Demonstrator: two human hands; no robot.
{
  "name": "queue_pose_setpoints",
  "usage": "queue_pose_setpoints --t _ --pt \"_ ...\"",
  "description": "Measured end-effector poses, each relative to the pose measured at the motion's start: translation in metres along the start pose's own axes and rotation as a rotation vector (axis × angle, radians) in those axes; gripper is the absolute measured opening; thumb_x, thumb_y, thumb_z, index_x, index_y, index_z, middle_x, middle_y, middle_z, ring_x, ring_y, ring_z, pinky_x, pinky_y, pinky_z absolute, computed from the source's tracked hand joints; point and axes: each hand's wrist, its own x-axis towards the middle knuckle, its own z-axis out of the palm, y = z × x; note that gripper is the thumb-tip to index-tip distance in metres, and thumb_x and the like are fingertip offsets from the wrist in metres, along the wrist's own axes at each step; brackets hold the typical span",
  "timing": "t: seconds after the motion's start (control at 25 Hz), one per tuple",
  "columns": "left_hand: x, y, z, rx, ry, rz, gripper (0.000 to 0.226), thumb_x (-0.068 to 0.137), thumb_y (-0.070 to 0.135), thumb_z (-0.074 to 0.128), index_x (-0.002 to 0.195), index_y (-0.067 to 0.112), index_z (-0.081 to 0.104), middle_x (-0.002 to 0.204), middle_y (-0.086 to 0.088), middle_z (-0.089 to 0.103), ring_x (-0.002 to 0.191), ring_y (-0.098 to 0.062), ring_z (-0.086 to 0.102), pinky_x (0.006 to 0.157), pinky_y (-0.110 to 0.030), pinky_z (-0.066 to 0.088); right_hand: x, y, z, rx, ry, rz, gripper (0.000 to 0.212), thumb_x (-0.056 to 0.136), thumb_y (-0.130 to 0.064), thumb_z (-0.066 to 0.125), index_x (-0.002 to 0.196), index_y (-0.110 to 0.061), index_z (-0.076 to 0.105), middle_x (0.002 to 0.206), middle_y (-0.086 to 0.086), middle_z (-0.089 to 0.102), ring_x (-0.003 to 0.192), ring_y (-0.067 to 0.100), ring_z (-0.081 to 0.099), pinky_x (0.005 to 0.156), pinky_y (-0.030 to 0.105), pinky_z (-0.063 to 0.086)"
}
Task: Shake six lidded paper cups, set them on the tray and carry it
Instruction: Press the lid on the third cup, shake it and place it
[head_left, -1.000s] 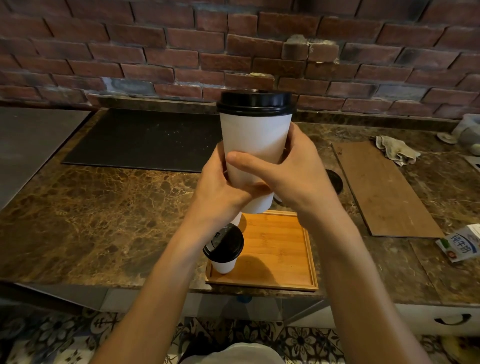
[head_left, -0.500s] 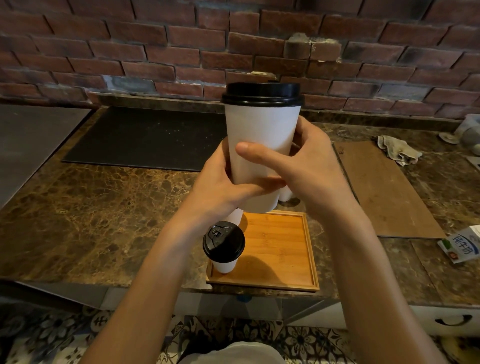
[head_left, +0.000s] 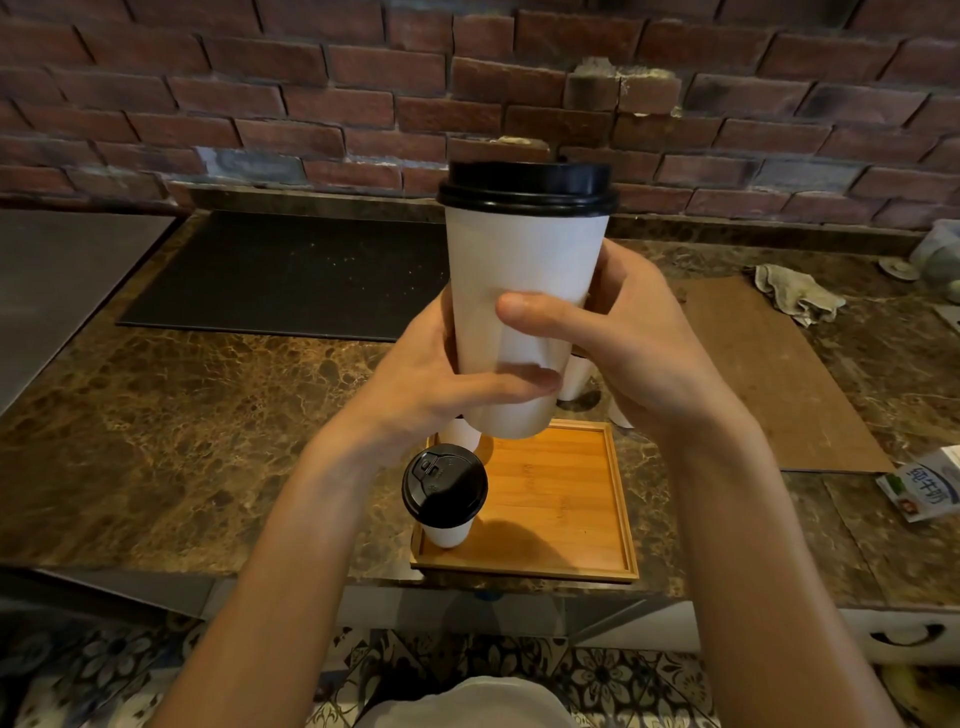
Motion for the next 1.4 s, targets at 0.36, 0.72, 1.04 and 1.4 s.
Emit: queue_pose_setpoints --t 0.36,0.72,1.04,1.4 --pt "0.006 -0.003 0.006 0.051 0.146 0.035 0.069 0.061 0.036 0.079 0.123 0.032 0.047 0.107 0.018 0.064 0.104 -0.004 0.062 0.073 -0.014 0.052 0.003 -0.002 0.002 -0.078 0.064 -0.001 0.062 0.071 -0.037 0.08 0.125 -0.022 0.054 0.109 -0.012 0.064 0.099 0.0 0.063 0.076 0.019 0.055" --pt "0.015 -0.014 0.024 0.125 0.281 0.131 0.078 0.067 0.013 0.082 0.131 0.025 0.039 0.123 0.005 0.057 0.112 -0.005 0.059 0.083 -0.019 0.053 0.005 0.011 0.014 -0.194 0.28 0.002 0.074 0.071 -0.036 0.083 0.133 -0.022 0.045 0.115 -0.012 0.057 0.104 0.004 0.059 0.079 0.017 0.056" --pt "0.019 -0.015 0.021 0.145 0.255 0.1 0.076 0.066 0.017 0.083 0.125 0.033 0.039 0.117 0.011 0.058 0.109 0.003 0.058 0.078 -0.012 0.051 0.007 0.007 0.008 -0.231 0.282 -0.006 0.071 0.07 -0.039 0.083 0.13 -0.022 0.049 0.114 -0.013 0.059 0.102 0.003 0.06 0.08 0.022 0.057" --pt "0.016 -0.006 0.013 0.084 0.131 0.066 0.065 0.067 0.018 0.082 0.12 0.029 0.046 0.102 0.023 0.064 0.1 0.003 0.062 0.07 -0.01 0.051 0.005 0.003 -0.005 -0.074 0.133 -0.031 0.062 0.071 -0.032 0.082 0.126 -0.022 0.053 0.112 -0.009 0.063 0.103 0.006 0.063 0.077 0.023 0.057"
